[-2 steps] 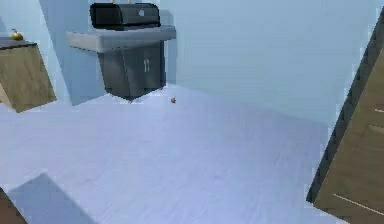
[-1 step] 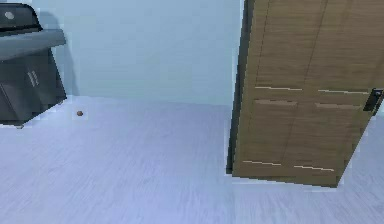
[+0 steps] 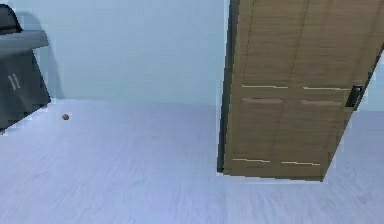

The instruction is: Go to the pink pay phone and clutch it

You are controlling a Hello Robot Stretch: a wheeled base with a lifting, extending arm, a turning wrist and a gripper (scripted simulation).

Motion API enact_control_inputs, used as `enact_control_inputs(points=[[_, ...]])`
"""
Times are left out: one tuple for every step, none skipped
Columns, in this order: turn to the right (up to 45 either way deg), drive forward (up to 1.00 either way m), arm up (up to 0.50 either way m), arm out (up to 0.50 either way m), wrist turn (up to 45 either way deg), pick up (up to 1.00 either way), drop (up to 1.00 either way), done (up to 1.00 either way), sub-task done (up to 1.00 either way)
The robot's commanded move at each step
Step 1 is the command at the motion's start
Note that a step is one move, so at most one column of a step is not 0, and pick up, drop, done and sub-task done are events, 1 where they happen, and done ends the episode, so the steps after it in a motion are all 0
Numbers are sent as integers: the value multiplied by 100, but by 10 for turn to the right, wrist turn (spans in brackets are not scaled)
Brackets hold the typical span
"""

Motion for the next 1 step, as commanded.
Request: enact_control_inputs(points=[[0, 5, 0, 0, 0, 0, 0, 0, 0]])
